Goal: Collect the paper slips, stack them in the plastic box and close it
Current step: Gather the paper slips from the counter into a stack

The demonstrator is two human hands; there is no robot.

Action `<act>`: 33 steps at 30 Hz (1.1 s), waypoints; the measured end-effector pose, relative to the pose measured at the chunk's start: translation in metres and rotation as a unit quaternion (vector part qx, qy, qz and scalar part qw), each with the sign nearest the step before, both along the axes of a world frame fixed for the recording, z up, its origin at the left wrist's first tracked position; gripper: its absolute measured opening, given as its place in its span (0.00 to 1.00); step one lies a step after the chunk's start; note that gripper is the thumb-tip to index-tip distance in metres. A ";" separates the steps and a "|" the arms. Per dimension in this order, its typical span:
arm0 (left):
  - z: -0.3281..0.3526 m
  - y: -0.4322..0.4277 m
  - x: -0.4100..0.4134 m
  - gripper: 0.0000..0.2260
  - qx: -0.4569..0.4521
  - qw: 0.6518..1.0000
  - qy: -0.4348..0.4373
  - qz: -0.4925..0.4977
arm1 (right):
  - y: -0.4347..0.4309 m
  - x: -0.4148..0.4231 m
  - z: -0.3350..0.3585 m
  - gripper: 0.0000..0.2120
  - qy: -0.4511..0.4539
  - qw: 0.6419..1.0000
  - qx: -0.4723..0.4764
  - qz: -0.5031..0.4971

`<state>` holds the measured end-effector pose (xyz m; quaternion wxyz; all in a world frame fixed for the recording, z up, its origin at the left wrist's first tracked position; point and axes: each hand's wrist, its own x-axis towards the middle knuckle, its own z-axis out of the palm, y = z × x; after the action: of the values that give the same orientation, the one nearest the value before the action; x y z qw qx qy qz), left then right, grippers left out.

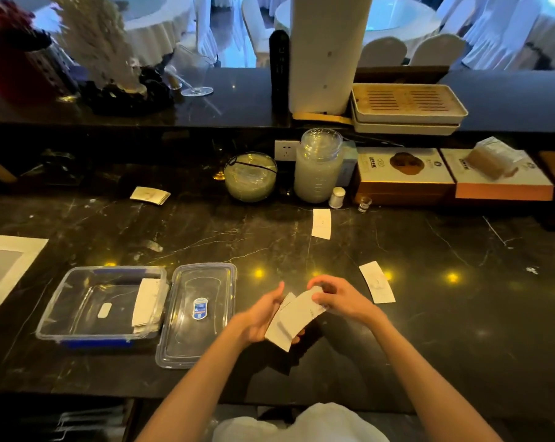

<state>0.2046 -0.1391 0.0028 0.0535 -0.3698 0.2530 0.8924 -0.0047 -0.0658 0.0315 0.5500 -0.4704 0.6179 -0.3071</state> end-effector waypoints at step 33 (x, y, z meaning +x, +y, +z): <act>-0.028 0.086 -0.106 0.18 -0.003 0.927 -0.064 0.370 | 0.016 -0.130 -0.087 0.25 0.371 0.900 0.190 -0.131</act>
<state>0.0985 -0.0529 -0.0252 -0.2651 -0.4936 0.0969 0.8226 -0.1351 -0.0502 -0.0551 0.3149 -0.3515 0.8798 -0.0568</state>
